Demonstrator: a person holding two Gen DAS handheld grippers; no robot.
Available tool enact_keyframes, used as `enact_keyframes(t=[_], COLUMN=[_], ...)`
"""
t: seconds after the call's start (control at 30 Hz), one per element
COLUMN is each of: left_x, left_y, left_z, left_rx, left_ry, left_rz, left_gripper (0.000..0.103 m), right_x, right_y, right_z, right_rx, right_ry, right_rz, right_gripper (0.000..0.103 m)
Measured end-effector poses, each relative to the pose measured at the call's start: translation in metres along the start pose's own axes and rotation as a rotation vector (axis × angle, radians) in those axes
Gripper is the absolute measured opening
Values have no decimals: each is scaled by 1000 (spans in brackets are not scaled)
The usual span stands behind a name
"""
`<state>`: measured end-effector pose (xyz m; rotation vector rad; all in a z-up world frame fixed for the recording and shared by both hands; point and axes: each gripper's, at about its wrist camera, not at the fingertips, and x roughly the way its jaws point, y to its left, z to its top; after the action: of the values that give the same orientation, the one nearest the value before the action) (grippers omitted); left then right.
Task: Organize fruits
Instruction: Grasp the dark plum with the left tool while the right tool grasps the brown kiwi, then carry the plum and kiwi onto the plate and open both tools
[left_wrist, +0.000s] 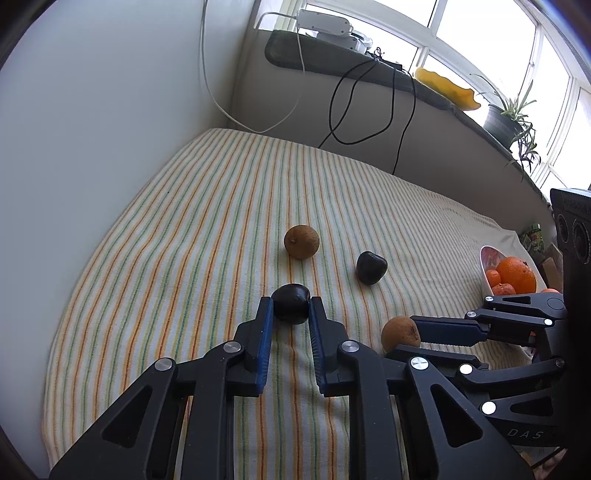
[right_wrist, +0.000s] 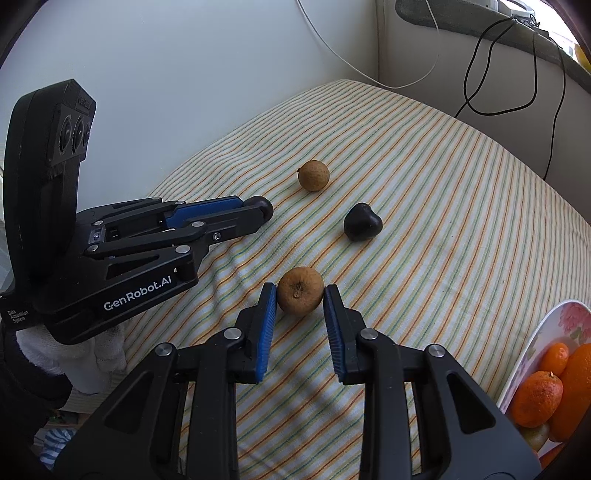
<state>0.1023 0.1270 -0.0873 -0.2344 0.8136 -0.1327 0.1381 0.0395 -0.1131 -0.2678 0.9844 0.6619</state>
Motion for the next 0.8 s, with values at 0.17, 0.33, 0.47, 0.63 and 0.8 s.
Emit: enact_keyframes(t=[0.17, 0.33, 0.47, 0.63, 0.8], left_x=[-7, -16, -23, -26, -26], left_y=[-6, -18, -32, -52, -76], left_z=[0, 0, 2, 1, 1], left_rx=[1, 7, 26, 40, 65], left_ry=[-12, -32, -46, -54, -56], left_rz=[-18, -45, -74, -115, -157], left_gripper=[17, 17, 17, 17, 17], right_x=[-21, -44, -64, -87, -104], right_y=[-4, -13, -25, -46, -65], right_z=[-3, -8, -13, -17, -20], right_rx=[5, 13, 21, 49, 68], right_ry=[-30, -59, -82, -103, -111], right_rz=[-5, -19, -41, -69, -108], right_gripper=[27, 27, 27, 27, 27])
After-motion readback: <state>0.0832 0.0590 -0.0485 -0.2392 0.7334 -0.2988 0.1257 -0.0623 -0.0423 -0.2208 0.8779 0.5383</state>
